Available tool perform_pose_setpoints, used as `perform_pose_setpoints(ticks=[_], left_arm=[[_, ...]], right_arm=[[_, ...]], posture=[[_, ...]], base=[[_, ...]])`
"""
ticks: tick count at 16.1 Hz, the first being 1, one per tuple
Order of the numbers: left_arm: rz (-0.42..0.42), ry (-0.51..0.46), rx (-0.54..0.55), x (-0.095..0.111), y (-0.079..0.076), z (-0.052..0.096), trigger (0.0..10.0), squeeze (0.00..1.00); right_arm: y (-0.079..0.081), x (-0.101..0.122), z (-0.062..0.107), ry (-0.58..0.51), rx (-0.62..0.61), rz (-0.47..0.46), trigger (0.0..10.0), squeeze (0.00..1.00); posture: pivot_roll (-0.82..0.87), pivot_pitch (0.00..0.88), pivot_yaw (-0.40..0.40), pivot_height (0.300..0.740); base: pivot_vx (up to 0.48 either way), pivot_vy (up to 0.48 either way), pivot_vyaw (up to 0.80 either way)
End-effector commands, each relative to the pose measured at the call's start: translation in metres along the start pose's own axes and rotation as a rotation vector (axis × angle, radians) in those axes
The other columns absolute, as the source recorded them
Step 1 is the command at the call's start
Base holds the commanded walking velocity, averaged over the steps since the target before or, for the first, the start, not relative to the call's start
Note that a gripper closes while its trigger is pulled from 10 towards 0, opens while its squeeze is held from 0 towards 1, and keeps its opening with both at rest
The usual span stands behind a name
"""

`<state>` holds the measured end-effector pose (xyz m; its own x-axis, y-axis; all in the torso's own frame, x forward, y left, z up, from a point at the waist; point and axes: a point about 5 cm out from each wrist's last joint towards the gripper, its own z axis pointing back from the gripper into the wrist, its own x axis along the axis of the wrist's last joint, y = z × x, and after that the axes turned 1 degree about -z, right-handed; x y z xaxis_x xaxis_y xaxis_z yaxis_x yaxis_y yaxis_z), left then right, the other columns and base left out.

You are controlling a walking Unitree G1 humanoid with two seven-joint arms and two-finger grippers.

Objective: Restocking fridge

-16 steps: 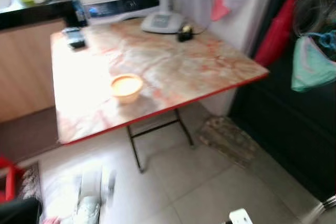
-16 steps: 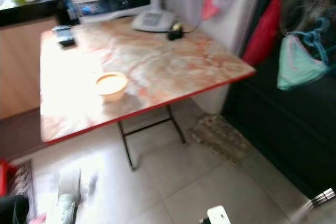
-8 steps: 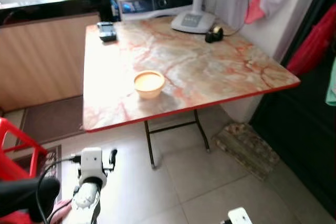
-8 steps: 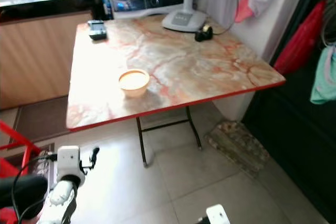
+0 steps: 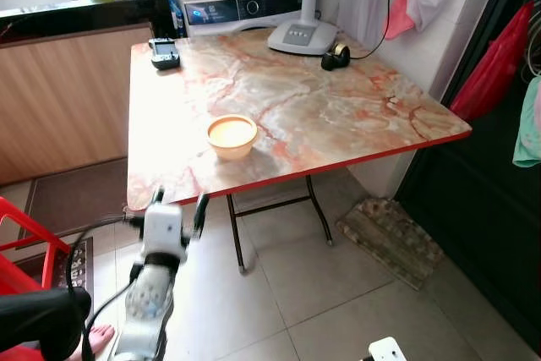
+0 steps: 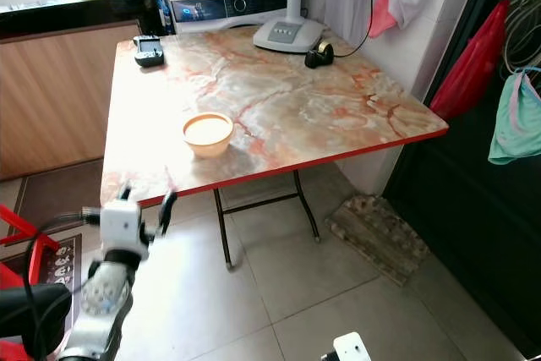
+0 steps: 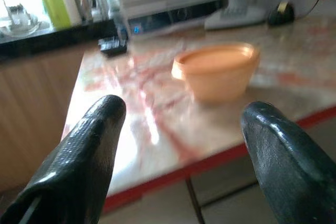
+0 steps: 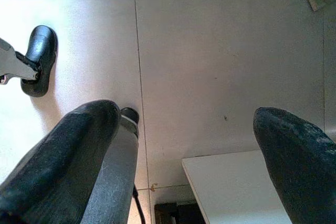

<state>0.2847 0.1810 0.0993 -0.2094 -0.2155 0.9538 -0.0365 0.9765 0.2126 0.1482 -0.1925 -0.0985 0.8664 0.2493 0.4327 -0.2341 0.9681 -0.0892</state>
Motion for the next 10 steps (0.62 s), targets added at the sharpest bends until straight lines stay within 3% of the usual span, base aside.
perform_pose_setpoints(ticks=[1, 2, 3, 6, 9, 10], left_arm=[[0.041, -0.025, 0.025, 0.013, 0.002, -0.007, 10.0, 0.0], [0.096, -0.034, 0.053, 0.019, 0.005, -0.011, 10.0, 0.0], [0.28, -0.02, 0.105, 0.025, 0.011, -0.017, 10.0, 0.0], [0.304, -0.028, 0.143, 0.031, 0.017, -0.021, 10.0, 0.0], [0.322, -0.025, 0.132, 0.038, 0.018, -0.025, 10.0, 0.0], [0.345, -0.017, 0.139, 0.039, 0.02, -0.026, 10.0, 0.0]], right_arm=[[-0.001, 0.002, 0.0, -0.011, -0.006, 0.007, 10.0, 0.0], [-0.001, 0.002, 0.0, -0.012, -0.009, 0.01, 10.0, 0.0], [-0.001, 0.003, 0.0, -0.013, -0.009, 0.007, 10.0, 0.0], [-0.002, 0.003, 0.0, -0.016, -0.004, 0.02, 10.0, 0.0], [-0.002, 0.004, 0.0, -0.024, -0.006, 0.021, 10.0, 0.0], [-0.002, 0.003, 0.0, -0.022, -0.01, -0.005, 10.0, 0.0]], posture=[[-0.03, 0.0, -0.008, 0.74], [-0.03, 0.0, -0.01, 0.74], [-0.03, 0.0, -0.012, 0.74], [-0.03, 0.0, -0.016, 0.74], [-0.03, 0.0, -0.018, 0.74], [-0.03, 0.0, -0.018, 0.74]], base=[[0.0, 0.0, 0.0], [0.0, 0.0, 0.0], [0.0, 0.0, 0.0], [0.0, 0.0, 0.0], [0.272, 0.0, 0.79], [0.285, 0.0, 0.0]])
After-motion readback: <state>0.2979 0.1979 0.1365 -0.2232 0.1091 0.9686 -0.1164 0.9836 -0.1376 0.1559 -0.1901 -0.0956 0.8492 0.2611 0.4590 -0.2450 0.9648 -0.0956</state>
